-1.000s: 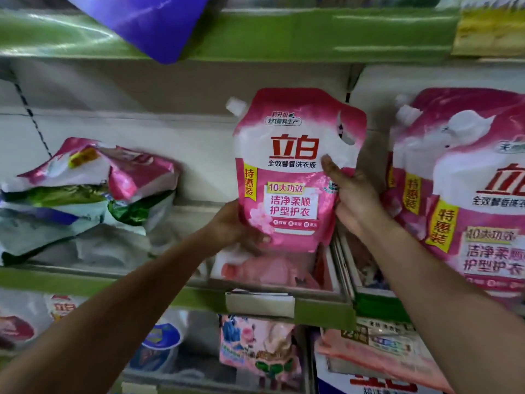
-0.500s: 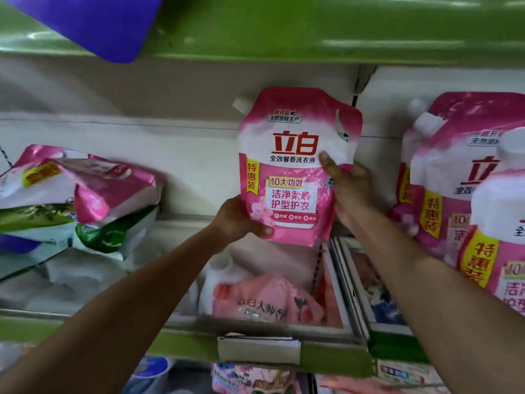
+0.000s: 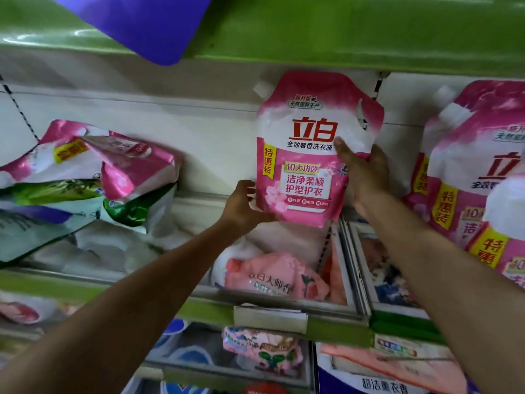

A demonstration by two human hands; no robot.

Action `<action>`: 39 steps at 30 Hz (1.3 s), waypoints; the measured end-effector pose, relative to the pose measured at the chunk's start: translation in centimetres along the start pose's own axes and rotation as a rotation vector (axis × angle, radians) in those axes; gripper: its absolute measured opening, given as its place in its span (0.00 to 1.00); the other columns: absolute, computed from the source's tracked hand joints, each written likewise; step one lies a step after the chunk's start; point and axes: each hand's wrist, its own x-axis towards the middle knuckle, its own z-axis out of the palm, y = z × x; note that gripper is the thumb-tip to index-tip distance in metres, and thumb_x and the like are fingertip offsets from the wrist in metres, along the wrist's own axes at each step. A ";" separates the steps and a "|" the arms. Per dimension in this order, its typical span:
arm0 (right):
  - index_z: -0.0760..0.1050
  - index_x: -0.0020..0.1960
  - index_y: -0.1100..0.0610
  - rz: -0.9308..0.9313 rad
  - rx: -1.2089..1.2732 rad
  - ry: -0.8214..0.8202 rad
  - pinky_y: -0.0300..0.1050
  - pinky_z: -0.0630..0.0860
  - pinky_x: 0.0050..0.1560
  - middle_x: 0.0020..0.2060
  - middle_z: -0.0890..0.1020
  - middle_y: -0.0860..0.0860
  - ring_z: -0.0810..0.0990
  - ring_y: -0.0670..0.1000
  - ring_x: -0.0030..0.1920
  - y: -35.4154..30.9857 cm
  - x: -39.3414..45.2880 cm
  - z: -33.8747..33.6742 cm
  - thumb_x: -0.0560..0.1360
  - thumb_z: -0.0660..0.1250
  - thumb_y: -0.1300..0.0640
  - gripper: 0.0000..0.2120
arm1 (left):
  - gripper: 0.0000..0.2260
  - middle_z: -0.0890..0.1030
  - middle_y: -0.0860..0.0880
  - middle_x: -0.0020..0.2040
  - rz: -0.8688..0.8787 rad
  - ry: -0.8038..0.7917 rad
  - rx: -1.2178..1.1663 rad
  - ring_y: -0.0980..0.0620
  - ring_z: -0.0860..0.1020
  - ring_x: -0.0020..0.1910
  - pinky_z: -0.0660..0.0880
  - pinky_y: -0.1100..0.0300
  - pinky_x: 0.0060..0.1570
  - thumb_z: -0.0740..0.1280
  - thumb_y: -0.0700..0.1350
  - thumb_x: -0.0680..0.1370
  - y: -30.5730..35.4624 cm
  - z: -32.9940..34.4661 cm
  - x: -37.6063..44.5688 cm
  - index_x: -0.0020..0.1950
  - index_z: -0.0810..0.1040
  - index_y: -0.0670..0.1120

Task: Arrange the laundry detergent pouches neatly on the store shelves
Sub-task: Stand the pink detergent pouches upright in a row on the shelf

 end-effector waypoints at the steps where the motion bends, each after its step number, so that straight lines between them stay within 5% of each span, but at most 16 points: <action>1: 0.75 0.58 0.55 0.037 -0.047 0.007 0.50 0.82 0.47 0.49 0.85 0.49 0.85 0.50 0.46 -0.2 -0.2 0.0 0.69 0.76 0.52 0.21 | 0.37 0.75 0.49 0.56 -0.016 0.023 0.001 0.48 0.75 0.56 0.76 0.54 0.56 0.81 0.42 0.62 0.2 -0.2 -0.6 0.66 0.67 0.43; 5: 0.70 0.62 0.50 0.168 -0.200 0.024 0.60 0.81 0.50 0.51 0.84 0.52 0.85 0.55 0.48 0.5 -0.8 -0.3 0.52 0.79 0.46 0.40 | 0.20 0.79 0.46 0.53 -0.092 0.186 -0.049 0.52 0.76 0.49 0.71 0.73 0.38 0.76 0.43 0.71 1.1 -1.7 -3.8 0.60 0.75 0.41; 8: 0.57 0.73 0.56 0.208 -0.376 0.115 0.60 0.76 0.60 0.64 0.74 0.60 0.77 0.61 0.62 -0.5 -4.2 0.2 0.59 0.77 0.51 0.48 | 0.12 0.82 0.44 0.47 -0.111 0.254 -0.111 0.52 0.77 0.42 0.74 0.66 0.41 0.73 0.39 0.73 1.9 -3.7 -7.2 0.55 0.78 0.38; 14: 0.72 0.57 0.48 0.232 -0.336 -0.130 0.52 0.77 0.59 0.56 0.81 0.48 0.80 0.52 0.55 -2.9 -13.7 2.9 0.65 0.74 0.53 0.22 | 0.04 0.76 0.49 0.35 -0.183 0.259 -0.262 0.55 0.75 0.34 0.71 0.66 0.32 0.68 0.36 0.76 4.0 -8.8 -15.7 0.47 0.77 0.43; 16: 0.72 0.62 0.47 0.256 -0.379 -0.172 0.55 0.78 0.58 0.55 0.81 0.49 0.80 0.53 0.55 -3.0 -15.8 4.5 0.60 0.74 0.47 0.30 | 0.07 0.75 0.47 0.35 -0.189 0.264 -0.294 0.58 0.75 0.29 0.70 0.69 0.29 0.66 0.34 0.77 4.4 -11.0 -18.1 0.43 0.75 0.45; 19: 0.67 0.66 0.49 0.372 -0.400 -0.264 0.60 0.79 0.55 0.61 0.78 0.54 0.78 0.58 0.58 -1.9 -17.9 7.0 0.55 0.74 0.45 0.41 | 0.06 0.75 0.47 0.37 -0.245 0.294 -0.329 0.52 0.74 0.36 0.68 0.62 0.35 0.66 0.34 0.77 4.2 -14.4 -20.8 0.44 0.75 0.44; 22: 0.65 0.62 0.46 0.480 -0.321 -0.276 0.65 0.81 0.43 0.61 0.75 0.55 0.78 0.60 0.57 -2.3 -20.7 10.7 0.55 0.74 0.50 0.38 | 0.06 0.77 0.47 0.38 -0.330 0.336 -0.379 0.51 0.75 0.37 0.69 0.59 0.37 0.66 0.36 0.78 3.5 -18.0 -22.2 0.44 0.75 0.46; 25: 0.65 0.67 0.49 0.468 -0.377 -0.290 0.58 0.78 0.56 0.62 0.73 0.54 0.75 0.56 0.60 -3.3 -23.1 14.9 0.67 0.71 0.51 0.31 | 0.03 0.78 0.48 0.40 -0.367 0.350 -0.383 0.52 0.77 0.40 0.72 0.57 0.43 0.66 0.37 0.79 2.7 -21.7 -22.7 0.48 0.76 0.45; 28: 0.66 0.69 0.56 0.413 -0.397 -0.292 0.36 0.74 0.40 0.57 0.73 0.54 0.75 0.50 0.47 -2.7 -23.1 19.2 0.74 0.68 0.55 0.26 | 0.04 0.78 0.47 0.40 -0.402 0.367 -0.458 0.52 0.76 0.37 0.71 0.58 0.41 0.64 0.36 0.79 1.9 -25.1 -22.2 0.50 0.75 0.43; 30: 0.69 0.66 0.60 0.389 -0.396 -0.285 0.33 0.68 0.25 0.52 0.73 0.55 0.73 0.48 0.38 -2.9 -22.9 22.2 0.75 0.68 0.59 0.21 | 0.05 0.77 0.46 0.40 -0.420 0.363 -0.492 0.52 0.75 0.37 0.71 0.60 0.39 0.63 0.35 0.79 1.3 -27.3 -21.7 0.53 0.74 0.42; 32: 0.72 0.61 0.63 0.370 -0.391 -0.267 0.32 0.65 0.20 0.45 0.74 0.56 0.72 0.50 0.36 -3.0 -22.7 25.2 0.74 0.69 0.62 0.17 | 0.05 0.78 0.46 0.41 -0.430 0.341 -0.511 0.52 0.75 0.37 0.71 0.60 0.39 0.62 0.35 0.80 0.8 -29.7 -20.9 0.54 0.74 0.41; 39: 0.67 0.67 0.59 0.260 -0.457 -0.122 0.45 0.75 0.54 0.59 0.78 0.55 0.78 0.55 0.56 -1.9 -21.9 30.6 0.68 0.76 0.56 0.32 | 0.03 0.80 0.42 0.51 -0.434 0.311 -0.545 0.48 0.79 0.46 0.76 0.54 0.52 0.63 0.38 0.80 -0.9 -35.4 -16.5 0.49 0.75 0.44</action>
